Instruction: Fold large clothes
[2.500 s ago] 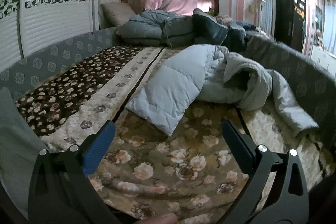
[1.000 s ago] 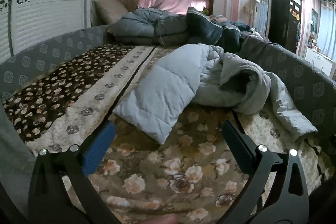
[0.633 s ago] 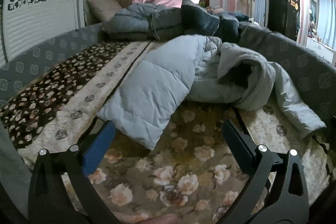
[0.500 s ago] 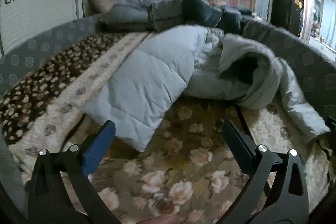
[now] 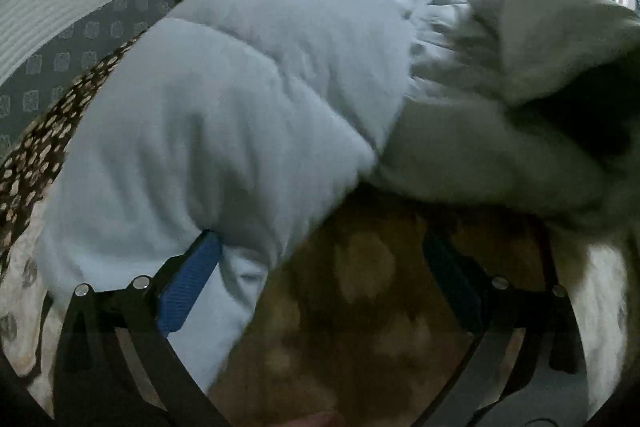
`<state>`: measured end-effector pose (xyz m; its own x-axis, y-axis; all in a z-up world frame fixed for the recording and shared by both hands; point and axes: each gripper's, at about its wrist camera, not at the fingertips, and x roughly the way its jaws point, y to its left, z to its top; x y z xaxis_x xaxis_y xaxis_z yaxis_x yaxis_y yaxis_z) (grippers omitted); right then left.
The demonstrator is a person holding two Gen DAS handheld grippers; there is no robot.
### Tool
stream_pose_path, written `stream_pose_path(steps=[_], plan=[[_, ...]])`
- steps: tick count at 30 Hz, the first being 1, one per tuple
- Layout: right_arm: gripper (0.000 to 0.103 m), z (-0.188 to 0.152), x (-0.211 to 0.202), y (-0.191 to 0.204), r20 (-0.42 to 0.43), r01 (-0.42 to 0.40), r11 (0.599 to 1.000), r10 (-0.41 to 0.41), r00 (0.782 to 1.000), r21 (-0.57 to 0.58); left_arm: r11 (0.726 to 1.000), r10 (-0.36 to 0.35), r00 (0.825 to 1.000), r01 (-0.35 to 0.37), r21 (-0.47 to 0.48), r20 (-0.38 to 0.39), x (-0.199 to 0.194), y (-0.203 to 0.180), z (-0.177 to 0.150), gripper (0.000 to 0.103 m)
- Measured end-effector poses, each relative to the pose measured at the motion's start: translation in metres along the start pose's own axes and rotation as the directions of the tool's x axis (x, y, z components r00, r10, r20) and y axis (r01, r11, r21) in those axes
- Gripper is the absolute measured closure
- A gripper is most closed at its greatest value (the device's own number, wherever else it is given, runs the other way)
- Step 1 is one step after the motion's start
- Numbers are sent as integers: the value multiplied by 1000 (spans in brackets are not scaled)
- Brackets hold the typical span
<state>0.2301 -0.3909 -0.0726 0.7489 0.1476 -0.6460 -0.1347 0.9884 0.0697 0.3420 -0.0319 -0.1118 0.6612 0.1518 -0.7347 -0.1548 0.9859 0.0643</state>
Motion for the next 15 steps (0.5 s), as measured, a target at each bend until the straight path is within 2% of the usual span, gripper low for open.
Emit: stream_pose_path(steps=[2,5,8,10,13,15], plan=[[2,13,19,8,0,-6,1000,6,1000,-10,999,46,999,-46,5,0,20,-2,15,3],[2,30,44,9,-8,6,1000,-6,1000,-1,995,54,999,-54,-82,-5,34,2,40,3],[2,44,65,-2,-23,-1,999,2,1000,53,990,68,997,-71,-119,-32,41,-3,58,3],[2,49,74,-12,-24,-11,995,13,1000,95,992,38,999,-41,-120,-29,32,-11,58,3],[2,51,85,-19,-32,-25,992,29,999,120,988,-62,998,64,-137,22,-1,-20,39,3],[2,51,87,-16,-24,-25,994,28,999,107,992,-74,996,79,-98,57,-14,-30,24,3]])
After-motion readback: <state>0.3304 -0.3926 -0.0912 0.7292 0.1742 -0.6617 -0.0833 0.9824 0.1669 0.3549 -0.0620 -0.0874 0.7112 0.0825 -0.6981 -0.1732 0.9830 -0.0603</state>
